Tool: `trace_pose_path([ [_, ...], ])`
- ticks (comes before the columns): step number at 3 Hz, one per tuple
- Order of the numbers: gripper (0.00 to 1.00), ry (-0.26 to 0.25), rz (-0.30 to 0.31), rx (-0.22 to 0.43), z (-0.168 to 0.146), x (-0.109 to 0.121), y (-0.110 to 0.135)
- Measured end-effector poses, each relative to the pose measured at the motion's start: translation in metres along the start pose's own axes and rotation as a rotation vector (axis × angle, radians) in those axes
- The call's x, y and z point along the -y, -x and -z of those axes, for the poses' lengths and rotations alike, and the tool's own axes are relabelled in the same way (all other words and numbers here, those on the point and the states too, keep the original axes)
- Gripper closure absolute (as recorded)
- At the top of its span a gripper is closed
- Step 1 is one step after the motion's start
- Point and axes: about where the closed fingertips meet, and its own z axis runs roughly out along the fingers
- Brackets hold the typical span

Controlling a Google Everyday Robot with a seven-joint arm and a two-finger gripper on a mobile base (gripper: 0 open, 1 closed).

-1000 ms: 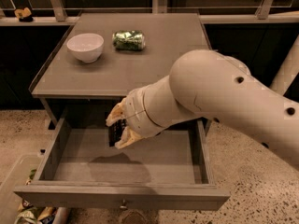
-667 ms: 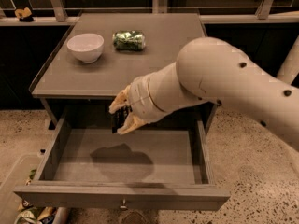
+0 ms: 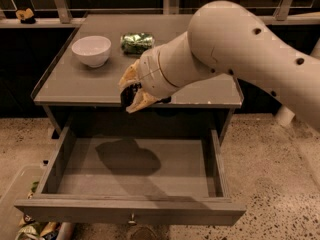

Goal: Pick rxbar chocolate from top drawer and place on counter

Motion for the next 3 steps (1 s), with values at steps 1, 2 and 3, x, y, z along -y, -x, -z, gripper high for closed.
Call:
trace_pose_path([
  [1, 1.00, 0.001, 0.000, 0.000, 0.000, -0.001, 0.000],
  [2, 1.00, -0.004, 0.004, -0.014, -0.005, 0.007, -0.009],
  [3, 1.00, 0.020, -0.004, -0.057, -0.014, 0.028, -0.044],
])
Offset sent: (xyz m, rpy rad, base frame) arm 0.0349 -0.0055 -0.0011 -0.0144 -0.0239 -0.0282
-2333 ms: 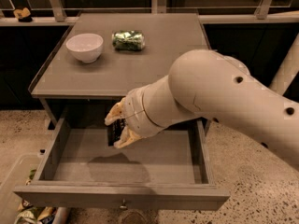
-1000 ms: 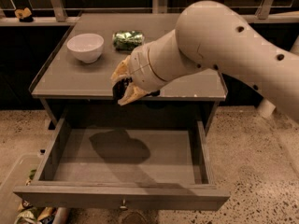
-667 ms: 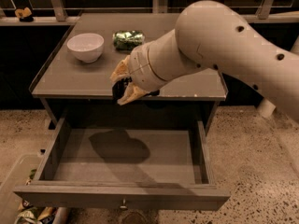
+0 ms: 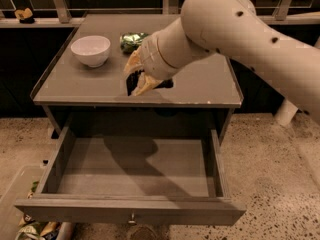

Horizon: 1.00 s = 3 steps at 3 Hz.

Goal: Pick rxbar chocolate from top drawer and place on counter

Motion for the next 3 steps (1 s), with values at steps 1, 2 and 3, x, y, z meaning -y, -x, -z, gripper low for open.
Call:
trace_pose_path([
  [1, 1.00, 0.047, 0.034, -0.039, -0.019, 0.033, -0.030],
  [2, 1.00, 0.108, 0.065, -0.031, -0.046, 0.048, -0.047],
  [3, 1.00, 0.109, 0.068, -0.024, -0.048, 0.053, -0.044],
])
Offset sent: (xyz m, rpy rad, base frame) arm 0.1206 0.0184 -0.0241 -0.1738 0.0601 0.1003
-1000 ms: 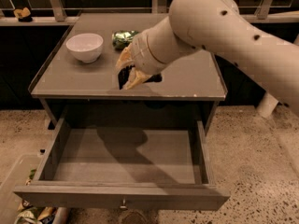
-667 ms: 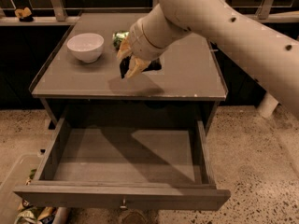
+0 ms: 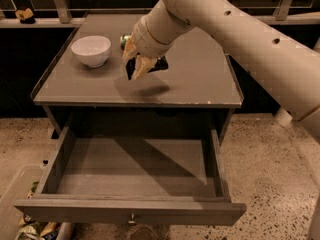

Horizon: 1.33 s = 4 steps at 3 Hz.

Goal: Pick rxbar chocolate from top drawer and place on counter

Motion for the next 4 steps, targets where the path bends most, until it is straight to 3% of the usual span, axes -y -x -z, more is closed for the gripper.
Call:
trace_pose_path([
  [1, 1.00, 0.015, 0.005, 0.016, -0.013, -0.006, 0.008],
  [2, 1.00, 0.064, 0.010, 0.079, -0.048, -0.021, 0.033],
  [3, 1.00, 0.069, 0.011, 0.081, -0.050, -0.023, 0.034],
  [4, 0.83, 0.069, 0.011, 0.081, -0.050, -0.023, 0.034],
])
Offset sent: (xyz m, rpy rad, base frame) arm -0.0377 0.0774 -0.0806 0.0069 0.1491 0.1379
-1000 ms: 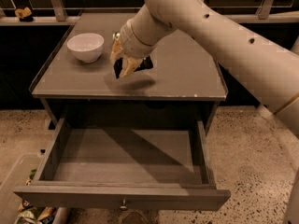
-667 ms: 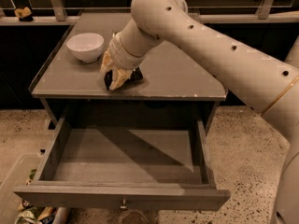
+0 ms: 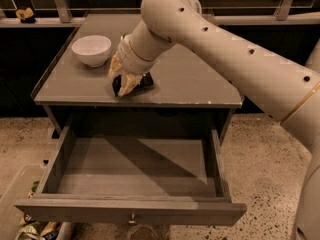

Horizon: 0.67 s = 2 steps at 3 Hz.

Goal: Pick rxbar chocolate from top drawer and place on counter

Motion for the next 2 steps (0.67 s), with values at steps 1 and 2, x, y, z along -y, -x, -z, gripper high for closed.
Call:
trace_pose_path([
  [1, 0.60, 0.000, 0.000, 0.000, 0.0000, 0.0000, 0.0000],
  [2, 0.36, 0.000, 0.000, 0.000, -0.0001, 0.0000, 0.0000],
])
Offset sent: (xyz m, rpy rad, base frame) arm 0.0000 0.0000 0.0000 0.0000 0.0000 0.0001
